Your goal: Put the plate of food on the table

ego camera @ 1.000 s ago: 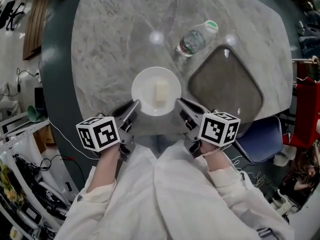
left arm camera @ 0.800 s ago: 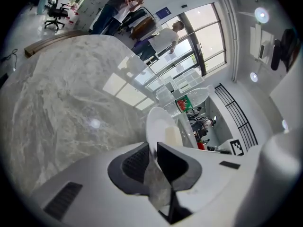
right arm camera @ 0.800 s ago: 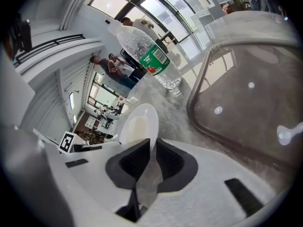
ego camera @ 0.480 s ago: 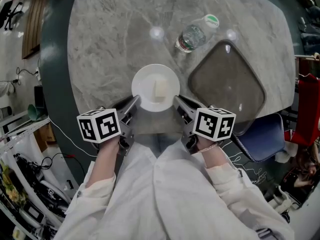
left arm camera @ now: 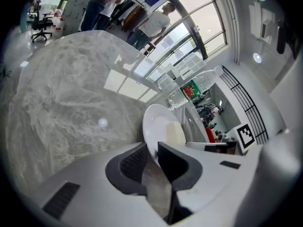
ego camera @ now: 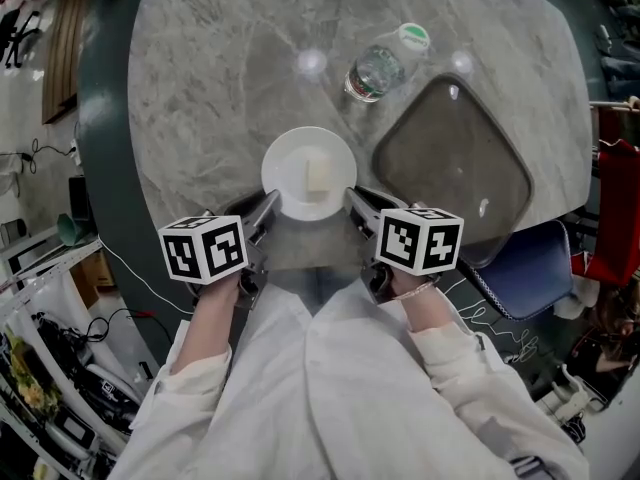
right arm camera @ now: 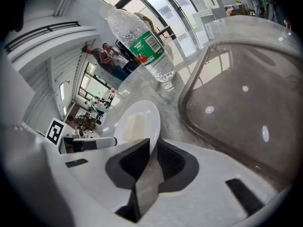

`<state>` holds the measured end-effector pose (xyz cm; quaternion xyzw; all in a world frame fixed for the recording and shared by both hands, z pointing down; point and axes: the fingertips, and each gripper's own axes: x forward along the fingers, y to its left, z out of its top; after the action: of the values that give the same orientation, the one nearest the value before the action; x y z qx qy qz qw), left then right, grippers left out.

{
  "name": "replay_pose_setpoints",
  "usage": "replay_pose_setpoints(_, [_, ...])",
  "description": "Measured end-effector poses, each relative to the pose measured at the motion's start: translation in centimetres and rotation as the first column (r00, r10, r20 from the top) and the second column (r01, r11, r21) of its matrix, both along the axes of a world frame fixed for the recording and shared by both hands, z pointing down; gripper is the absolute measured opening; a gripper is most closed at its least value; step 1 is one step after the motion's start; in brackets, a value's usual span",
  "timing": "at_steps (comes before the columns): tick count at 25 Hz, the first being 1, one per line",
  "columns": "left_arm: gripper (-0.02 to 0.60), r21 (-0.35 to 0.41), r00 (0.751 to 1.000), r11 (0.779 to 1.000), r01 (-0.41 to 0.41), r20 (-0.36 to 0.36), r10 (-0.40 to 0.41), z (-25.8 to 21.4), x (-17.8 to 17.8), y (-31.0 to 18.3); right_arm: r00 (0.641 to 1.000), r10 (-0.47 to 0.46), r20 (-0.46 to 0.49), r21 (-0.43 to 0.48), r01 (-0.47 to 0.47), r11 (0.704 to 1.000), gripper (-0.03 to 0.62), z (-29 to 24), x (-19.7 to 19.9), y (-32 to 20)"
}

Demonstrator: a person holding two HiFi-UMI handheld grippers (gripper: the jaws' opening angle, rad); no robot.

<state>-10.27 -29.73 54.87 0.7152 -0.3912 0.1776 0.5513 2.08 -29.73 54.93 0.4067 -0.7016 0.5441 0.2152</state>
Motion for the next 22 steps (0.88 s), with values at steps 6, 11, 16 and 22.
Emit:
replay_pose_setpoints(6, [0.061,-0.019,1.000,1.000,0.005,0.010,-0.005,0.57,-0.19,-0.05,1.000,-0.006,-0.024,-0.011,0.006,1.000,0.015,0.39,-0.12,-0.01])
replay_pose_setpoints(11, [0.061,-0.008,0.999,1.000,0.003,0.041,-0.003,0.47,-0.13,-0.04,0.997,-0.043,-0.056,-0.021,0.042,0.999,0.015,0.73,-0.11,0.30])
replay_pose_setpoints(16, [0.063,-0.008,0.999,1.000,0.006,0.052,-0.005,0.47,-0.11,-0.01,0.996,-0.064,-0.063,-0.013,0.063,0.998,0.015,0.71,-0.13,0.37])
replay_pose_setpoints(22, [0.105,0.002,0.998,1.000,0.007,0.059,-0.007,0.11,0.13,0.02,0.997,-0.052,-0.053,-0.006,0.051,0.999,0.017,0.60,-0.24,0.48])
